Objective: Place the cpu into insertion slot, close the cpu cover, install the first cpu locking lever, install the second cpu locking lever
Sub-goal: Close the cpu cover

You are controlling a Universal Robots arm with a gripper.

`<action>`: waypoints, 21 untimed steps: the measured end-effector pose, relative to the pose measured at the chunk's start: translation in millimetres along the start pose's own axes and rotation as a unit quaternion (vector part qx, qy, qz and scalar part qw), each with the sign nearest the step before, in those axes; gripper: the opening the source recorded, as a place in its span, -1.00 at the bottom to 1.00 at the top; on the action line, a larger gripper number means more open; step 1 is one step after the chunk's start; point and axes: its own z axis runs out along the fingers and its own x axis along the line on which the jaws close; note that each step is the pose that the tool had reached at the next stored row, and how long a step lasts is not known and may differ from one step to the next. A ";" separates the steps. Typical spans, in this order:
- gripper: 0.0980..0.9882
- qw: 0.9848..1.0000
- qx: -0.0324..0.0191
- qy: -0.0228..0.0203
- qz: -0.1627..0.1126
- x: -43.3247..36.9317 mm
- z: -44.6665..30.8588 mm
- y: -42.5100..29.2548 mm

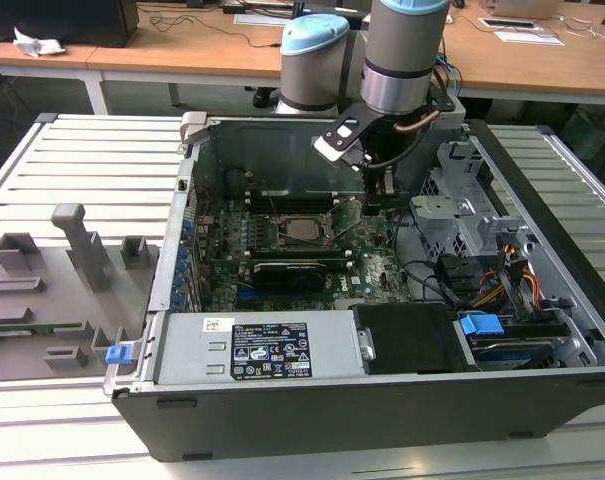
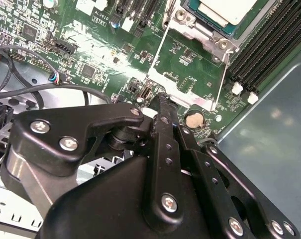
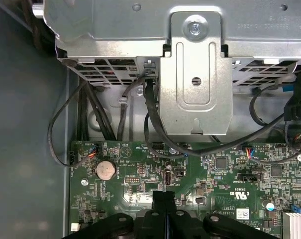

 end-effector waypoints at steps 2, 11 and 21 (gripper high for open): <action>-0.98 1.000 0.000 0.000 0.000 0.0 -0.3 -2.1; -0.98 1.000 0.000 0.000 0.000 -0.1 -1.3 -14.4; -0.98 1.000 0.000 0.000 0.000 -0.1 -1.9 -24.2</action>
